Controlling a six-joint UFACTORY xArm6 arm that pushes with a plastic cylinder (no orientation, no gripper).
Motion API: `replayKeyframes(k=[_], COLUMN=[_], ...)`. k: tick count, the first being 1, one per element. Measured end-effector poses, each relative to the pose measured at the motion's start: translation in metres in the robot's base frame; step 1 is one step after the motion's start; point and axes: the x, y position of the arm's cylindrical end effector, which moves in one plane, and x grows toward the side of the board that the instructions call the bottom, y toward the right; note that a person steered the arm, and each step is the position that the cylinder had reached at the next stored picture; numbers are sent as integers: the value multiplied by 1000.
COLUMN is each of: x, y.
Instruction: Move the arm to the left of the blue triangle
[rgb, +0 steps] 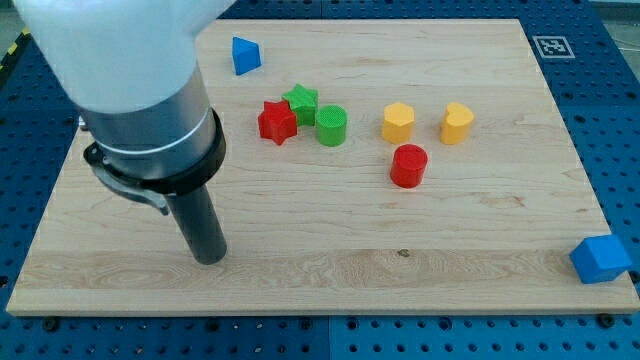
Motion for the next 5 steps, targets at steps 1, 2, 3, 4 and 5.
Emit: replayKeyframes(k=[1,2,3,4,5], x=[-21,-49,-78,-118,-154], y=[0,0,0,0,-5])
